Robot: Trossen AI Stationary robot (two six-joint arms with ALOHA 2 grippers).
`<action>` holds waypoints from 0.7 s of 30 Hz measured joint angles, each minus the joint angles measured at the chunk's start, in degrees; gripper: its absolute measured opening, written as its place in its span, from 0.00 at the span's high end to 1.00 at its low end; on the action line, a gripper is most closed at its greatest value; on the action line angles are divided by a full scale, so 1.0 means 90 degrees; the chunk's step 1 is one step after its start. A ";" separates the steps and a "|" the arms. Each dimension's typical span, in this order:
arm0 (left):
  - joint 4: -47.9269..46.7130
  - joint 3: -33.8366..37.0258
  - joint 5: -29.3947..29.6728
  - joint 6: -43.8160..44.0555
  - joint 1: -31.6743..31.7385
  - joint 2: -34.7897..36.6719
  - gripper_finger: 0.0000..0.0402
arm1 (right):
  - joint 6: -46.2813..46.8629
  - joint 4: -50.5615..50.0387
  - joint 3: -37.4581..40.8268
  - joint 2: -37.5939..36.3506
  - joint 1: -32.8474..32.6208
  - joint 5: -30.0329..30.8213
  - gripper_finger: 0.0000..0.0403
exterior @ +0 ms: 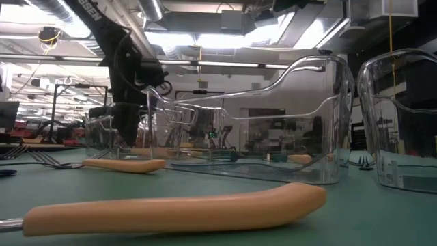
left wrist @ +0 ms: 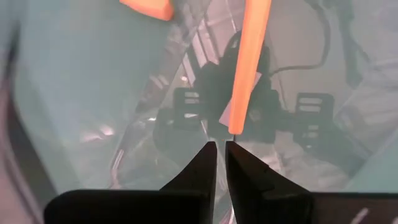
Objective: Sort silverware by color (type)
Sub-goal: Put the yellow fork into the top transparent bin
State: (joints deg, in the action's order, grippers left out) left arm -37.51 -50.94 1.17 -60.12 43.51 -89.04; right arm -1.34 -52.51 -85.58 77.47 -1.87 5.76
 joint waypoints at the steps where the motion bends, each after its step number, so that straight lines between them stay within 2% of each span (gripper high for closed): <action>1: -0.0018 0.0000 0.0048 0.0001 0.0000 0.0072 0.93 | 0.0000 0.0000 0.0000 0.0000 0.0000 0.0002 0.76; 11: -0.0094 0.0000 0.0093 0.0492 -0.0173 0.0963 0.93 | 0.0225 0.0002 0.0000 0.0000 0.0000 0.0082 0.76; 16: -0.0107 0.0000 0.0092 0.0974 -0.0489 0.1576 0.93 | 0.0334 0.0000 0.0000 0.0000 0.0017 0.0502 0.76; 21: -0.0110 -0.0002 0.0084 0.1472 -0.0948 0.2141 0.93 | 0.0531 -0.0022 0.0000 0.0000 0.0411 0.0683 0.76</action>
State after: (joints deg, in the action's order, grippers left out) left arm -38.51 -50.95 1.92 -46.87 34.97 -69.77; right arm 3.43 -52.71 -85.58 77.47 1.83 11.91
